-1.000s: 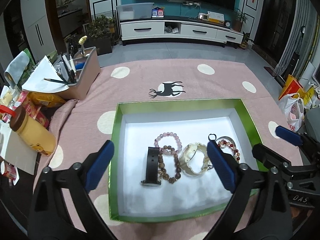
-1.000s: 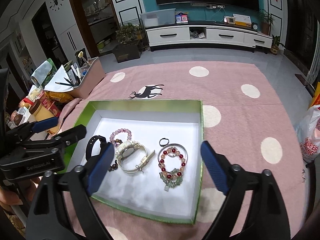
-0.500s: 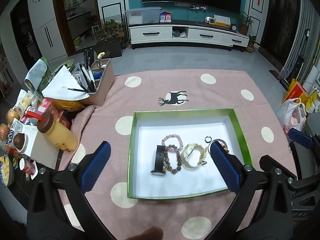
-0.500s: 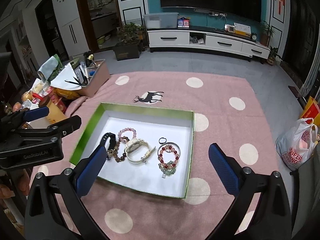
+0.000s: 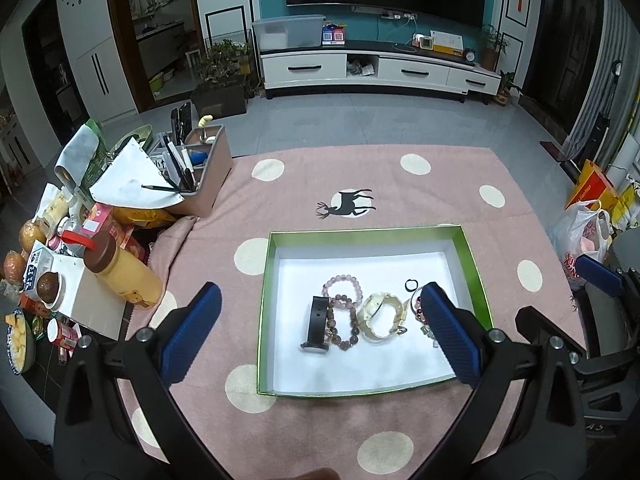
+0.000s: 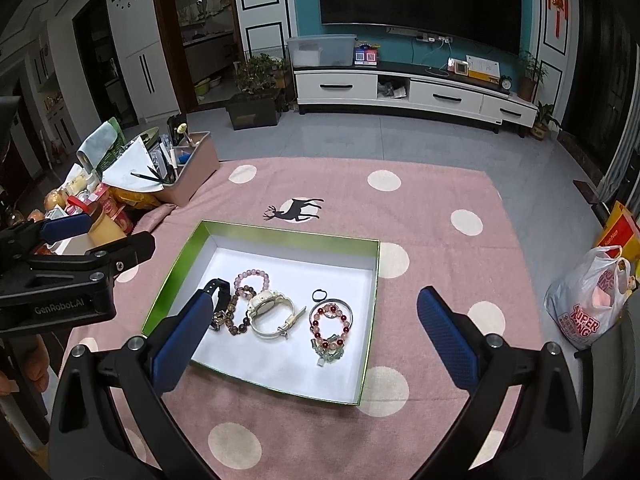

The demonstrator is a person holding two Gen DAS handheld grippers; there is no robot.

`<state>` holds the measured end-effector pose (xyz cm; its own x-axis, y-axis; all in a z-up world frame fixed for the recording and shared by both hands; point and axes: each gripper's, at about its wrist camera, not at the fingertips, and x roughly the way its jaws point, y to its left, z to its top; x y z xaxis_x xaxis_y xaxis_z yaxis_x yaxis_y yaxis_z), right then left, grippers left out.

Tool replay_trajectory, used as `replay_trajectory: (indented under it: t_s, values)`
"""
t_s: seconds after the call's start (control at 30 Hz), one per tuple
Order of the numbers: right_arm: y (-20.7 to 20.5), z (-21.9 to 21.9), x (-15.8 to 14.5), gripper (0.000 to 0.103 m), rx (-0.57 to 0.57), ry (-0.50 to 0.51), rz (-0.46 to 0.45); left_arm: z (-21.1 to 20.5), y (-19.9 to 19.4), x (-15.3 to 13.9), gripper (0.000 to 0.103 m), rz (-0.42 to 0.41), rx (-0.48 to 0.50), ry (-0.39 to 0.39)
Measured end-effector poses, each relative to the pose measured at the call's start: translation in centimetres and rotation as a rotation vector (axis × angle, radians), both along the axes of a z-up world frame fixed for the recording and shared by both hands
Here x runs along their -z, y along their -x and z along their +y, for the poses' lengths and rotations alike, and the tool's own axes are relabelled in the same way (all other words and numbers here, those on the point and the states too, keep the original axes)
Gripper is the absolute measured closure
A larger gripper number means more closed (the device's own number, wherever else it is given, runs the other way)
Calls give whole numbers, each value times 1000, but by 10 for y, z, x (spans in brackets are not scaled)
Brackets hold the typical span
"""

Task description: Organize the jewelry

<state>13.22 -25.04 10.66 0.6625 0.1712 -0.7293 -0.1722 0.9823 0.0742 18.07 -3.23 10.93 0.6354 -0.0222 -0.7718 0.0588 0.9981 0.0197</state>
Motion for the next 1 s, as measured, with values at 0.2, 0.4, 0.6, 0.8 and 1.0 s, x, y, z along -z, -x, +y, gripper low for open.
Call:
replay_trajectory:
  t_s: [0.2,0.4,0.6,0.8,1.0]
  values:
    - [-2,-1,3,1,4,-1,5,-3,-5,4,2,11,-1,-11]
    - [-3,-1,4,1,5,0,8,-4,-6,7,2,13,-3,-13]
    - [-5,-1,7,1,6,2,11,-3,-9,11,2,19,-6,-15]
    - [-6,-1,7,1,8,2,12,-1,-10,15,2,28,-12,-12]
    - [-6,-1,8,1,6,2,11,-2,-11,17,2,33,-18,-15]
